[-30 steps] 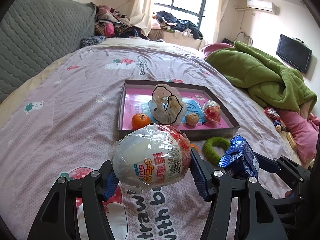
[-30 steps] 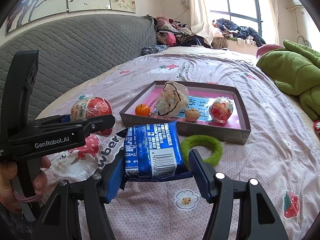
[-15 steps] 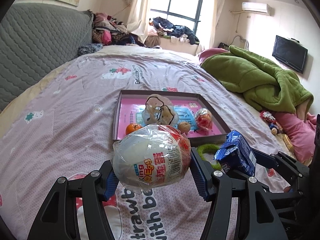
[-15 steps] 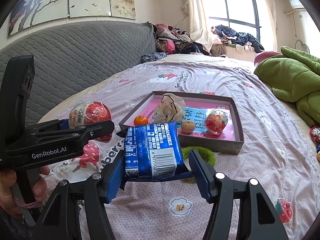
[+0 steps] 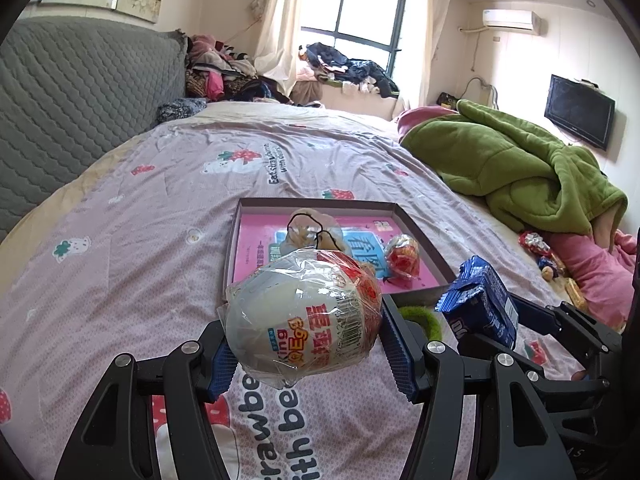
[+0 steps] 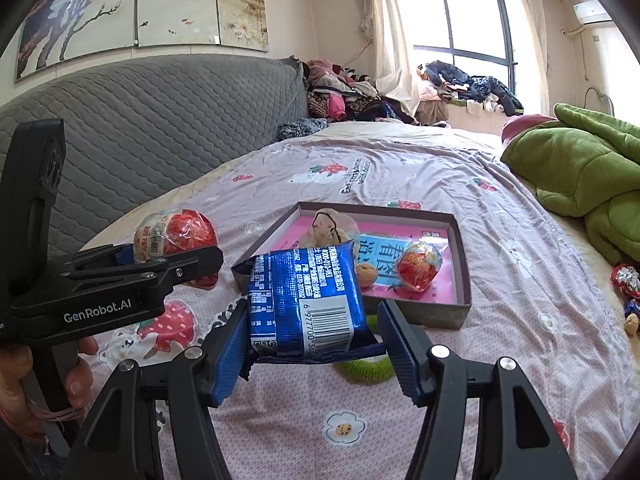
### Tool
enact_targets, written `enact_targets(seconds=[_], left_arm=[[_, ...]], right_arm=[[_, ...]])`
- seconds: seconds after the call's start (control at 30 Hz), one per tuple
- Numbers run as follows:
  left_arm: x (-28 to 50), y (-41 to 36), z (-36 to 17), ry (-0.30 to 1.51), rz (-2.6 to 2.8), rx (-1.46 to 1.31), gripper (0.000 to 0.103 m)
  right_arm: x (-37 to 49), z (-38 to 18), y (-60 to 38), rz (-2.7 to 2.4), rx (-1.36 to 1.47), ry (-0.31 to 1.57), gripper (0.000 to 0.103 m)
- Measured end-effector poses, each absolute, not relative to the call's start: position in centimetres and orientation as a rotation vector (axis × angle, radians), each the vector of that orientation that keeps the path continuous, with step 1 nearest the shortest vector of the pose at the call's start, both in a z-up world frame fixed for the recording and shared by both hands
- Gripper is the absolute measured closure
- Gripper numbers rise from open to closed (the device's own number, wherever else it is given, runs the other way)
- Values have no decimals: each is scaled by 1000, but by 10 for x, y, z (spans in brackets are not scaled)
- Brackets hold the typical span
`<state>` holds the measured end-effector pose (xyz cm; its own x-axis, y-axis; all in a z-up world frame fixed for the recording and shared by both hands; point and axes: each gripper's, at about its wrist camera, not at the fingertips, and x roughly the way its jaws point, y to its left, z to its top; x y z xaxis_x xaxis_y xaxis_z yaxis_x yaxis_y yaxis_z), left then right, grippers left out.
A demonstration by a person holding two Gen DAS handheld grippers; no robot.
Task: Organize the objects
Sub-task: 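Lift the Kinder egg in the left tool over the tray while the right tool carries the biscuit pack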
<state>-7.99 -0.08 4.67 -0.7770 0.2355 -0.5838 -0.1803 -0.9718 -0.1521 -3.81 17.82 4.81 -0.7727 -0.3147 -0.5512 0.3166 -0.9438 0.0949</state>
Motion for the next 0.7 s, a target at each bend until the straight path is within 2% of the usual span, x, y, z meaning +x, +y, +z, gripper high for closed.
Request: enact_targets(seconds=[0.7], left_arm=[[-108,14,52,-122,2757,-922,38]], right_arm=[[-70,61,198,-2718,804,-6,40]])
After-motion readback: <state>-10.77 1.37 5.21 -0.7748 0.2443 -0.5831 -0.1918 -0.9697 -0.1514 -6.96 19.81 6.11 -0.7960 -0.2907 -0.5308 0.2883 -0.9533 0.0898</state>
